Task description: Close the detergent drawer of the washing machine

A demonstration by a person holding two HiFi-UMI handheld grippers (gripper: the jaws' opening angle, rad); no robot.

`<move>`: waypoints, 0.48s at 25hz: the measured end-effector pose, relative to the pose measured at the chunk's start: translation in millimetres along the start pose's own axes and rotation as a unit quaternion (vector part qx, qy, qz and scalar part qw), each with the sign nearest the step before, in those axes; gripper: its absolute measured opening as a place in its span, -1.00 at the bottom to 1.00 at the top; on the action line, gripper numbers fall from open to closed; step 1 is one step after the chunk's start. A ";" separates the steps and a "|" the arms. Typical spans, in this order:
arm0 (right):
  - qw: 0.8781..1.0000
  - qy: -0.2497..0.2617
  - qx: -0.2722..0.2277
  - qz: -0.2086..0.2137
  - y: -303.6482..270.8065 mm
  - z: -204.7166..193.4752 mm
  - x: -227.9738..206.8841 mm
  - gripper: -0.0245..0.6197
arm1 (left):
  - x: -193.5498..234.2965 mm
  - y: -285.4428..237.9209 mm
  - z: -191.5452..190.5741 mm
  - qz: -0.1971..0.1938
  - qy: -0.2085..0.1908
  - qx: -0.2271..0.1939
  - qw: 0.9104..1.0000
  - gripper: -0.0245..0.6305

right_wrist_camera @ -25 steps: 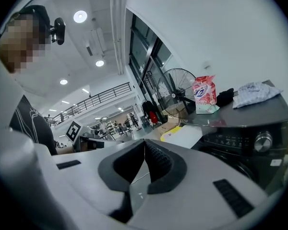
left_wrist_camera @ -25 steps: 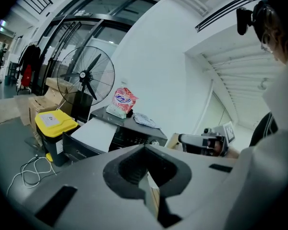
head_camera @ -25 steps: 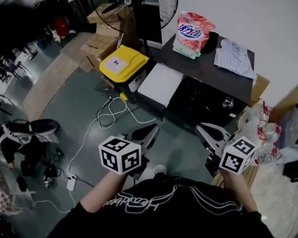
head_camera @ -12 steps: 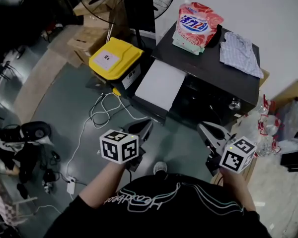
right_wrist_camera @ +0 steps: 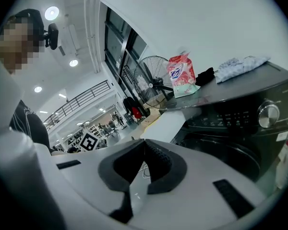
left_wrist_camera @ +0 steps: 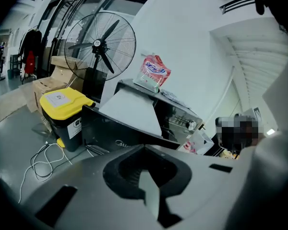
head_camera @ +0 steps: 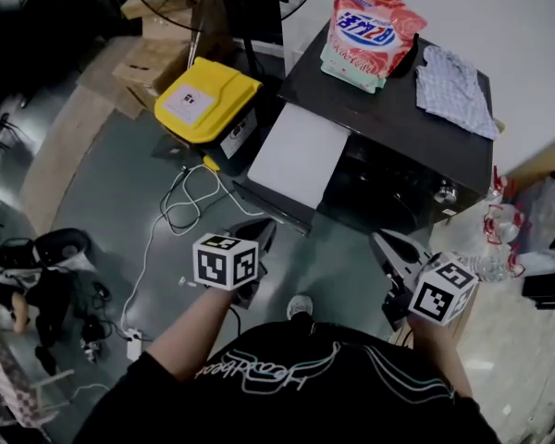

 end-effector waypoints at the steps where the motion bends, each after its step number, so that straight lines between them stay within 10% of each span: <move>1: 1.000 -0.002 0.000 0.000 -1.8 -1.2 -0.8 -0.84 | 2.8 -2.3 -1.9 -0.001 0.001 0.002 1.000 -0.85; 12: 0.999 -0.018 0.011 -0.024 -11.6 -12.5 -13.4 -0.84 | 25.8 -18.3 -3.7 0.002 0.003 0.005 1.000 -0.85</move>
Point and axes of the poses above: the fingertips, and each gripper's own axes: y backward along the fingers, x to its left, z out of its top, the point moved 4 cm from there along y, backward along the fingers, and after that the axes turned 15 degrees about -y, right-handed, at the moved point
